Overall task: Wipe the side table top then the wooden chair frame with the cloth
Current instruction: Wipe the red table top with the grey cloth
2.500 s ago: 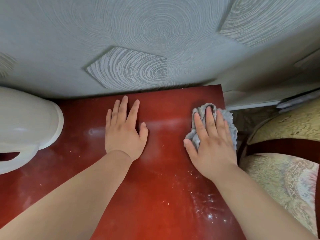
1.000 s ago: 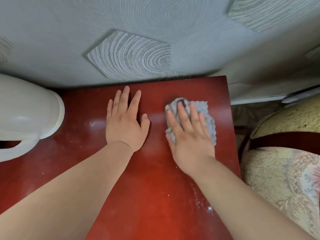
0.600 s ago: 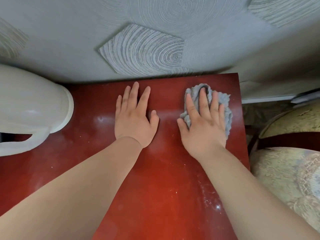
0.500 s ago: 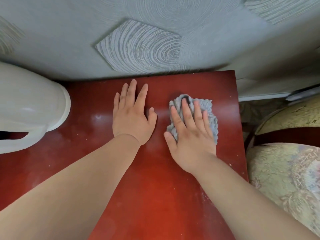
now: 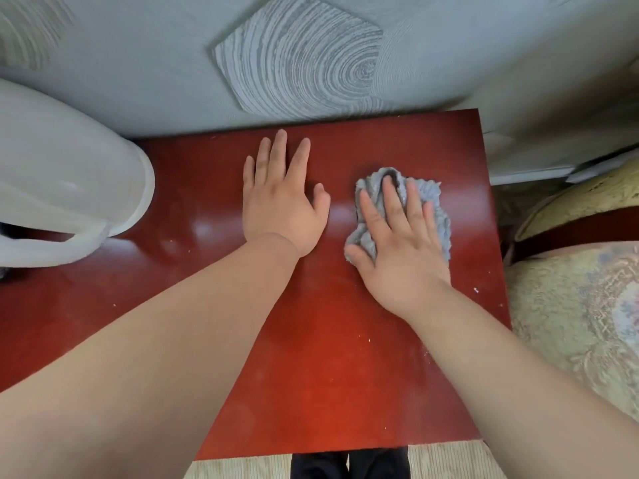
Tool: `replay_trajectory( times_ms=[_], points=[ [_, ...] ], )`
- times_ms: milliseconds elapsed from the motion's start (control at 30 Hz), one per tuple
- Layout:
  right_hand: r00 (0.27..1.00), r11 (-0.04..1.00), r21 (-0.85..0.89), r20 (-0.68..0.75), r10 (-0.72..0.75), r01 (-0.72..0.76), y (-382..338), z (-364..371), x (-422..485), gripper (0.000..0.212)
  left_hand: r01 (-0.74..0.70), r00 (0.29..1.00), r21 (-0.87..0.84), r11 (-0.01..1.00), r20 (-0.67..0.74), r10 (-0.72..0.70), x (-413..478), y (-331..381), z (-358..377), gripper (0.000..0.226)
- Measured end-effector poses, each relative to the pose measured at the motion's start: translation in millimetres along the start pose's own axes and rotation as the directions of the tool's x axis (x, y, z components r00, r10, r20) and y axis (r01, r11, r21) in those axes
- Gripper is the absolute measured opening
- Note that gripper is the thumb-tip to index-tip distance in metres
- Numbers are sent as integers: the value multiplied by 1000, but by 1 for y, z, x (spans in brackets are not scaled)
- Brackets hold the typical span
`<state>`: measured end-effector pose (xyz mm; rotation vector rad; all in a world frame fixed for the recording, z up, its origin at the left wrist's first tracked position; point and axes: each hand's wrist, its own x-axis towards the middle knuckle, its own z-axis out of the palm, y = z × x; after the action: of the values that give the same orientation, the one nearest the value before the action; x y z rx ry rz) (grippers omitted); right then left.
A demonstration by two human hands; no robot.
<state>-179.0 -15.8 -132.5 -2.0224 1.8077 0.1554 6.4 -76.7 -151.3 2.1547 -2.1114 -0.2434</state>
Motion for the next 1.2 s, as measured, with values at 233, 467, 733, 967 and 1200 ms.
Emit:
replay_trajectory(
  times_ms=[233,467,733,967,1200],
  points=[
    [971,975,78,-100,217,-210,19,-22,62,80,3,999,-62,998,-38,-5,-1,-4,0,65],
    [994,999,10,-96,44,-44,-15,12,-11,84,-87,982,-94,992,-176,70,-5,-5,0,48],
    [996,996,-71,-76,55,-60,3,-5,31,70,-189,972,0,982,145,187,-18,-22,-9,57],
    [983,982,-82,-54,-175,171,-36,31,-51,64,-82,985,0,997,152,81,-112,-42,-14,65],
    [926,910,-175,36,-375,376,-11,49,-87,72,-48,981,106,993,190,27,-128,-38,-10,69]
  ],
)
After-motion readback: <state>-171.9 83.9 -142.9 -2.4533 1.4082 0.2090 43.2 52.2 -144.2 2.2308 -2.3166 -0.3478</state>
